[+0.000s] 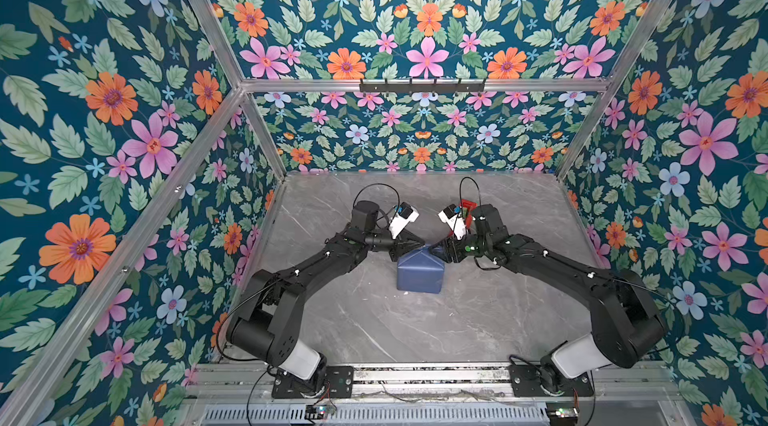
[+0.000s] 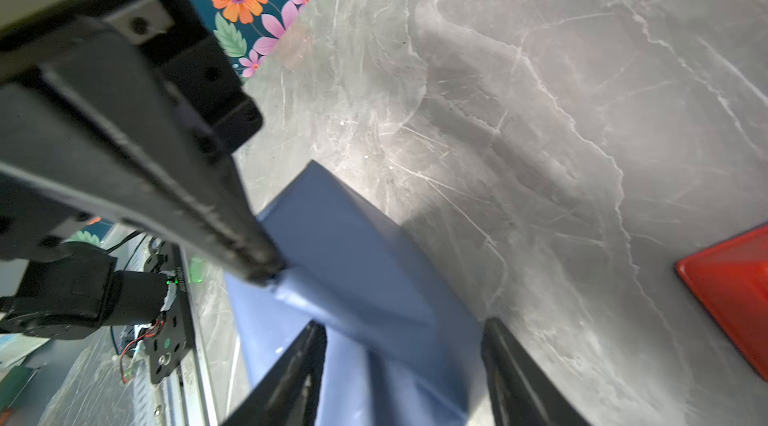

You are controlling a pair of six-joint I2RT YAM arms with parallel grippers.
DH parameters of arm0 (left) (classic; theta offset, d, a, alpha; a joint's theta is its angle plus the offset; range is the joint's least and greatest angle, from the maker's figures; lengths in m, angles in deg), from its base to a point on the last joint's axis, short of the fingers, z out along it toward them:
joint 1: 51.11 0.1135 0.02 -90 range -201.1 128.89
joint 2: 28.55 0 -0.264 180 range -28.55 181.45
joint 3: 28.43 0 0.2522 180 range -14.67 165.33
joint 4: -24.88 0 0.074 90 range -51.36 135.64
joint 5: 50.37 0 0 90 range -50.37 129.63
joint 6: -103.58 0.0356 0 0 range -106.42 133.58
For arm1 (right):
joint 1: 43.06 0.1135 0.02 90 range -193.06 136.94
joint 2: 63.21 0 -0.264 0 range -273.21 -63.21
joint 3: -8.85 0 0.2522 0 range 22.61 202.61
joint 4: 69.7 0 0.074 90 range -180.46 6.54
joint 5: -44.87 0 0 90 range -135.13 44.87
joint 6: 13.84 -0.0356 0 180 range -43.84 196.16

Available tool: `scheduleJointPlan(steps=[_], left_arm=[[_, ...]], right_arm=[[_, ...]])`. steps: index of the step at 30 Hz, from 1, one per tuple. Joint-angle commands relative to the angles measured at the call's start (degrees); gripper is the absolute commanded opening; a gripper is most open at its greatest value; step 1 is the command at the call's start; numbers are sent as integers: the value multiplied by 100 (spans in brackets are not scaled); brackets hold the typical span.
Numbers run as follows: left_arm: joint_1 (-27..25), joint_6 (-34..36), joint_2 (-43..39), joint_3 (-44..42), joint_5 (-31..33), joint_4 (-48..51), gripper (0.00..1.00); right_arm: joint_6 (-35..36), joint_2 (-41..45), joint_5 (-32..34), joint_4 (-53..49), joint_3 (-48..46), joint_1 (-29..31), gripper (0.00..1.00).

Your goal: Wrap the gift box in paper

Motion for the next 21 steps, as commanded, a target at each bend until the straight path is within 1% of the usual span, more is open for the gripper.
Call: scheduleJointPlan(steps=[1, 5, 12, 18, 21], left_arm=[[11, -5, -13, 4, 34, -142, 0], [1, -14, -29, -9, 28, -143, 0], [-20, -98, -120, -65, 22, -185, 0], [-75, -311, -337, -417, -9, -517, 0], [-103, -313, -411, -561, 32, -530, 0]], right_arm=[[-98, 192, 176, -157, -92, 8, 63], [-163, 385, 351, -292, -272, 6, 64], [-367, 400, 529, -292, -503, 89, 63], [-627, 338, 848, -329, -596, 211, 62], [-763, 371, 956, -285, -668, 249, 62]])
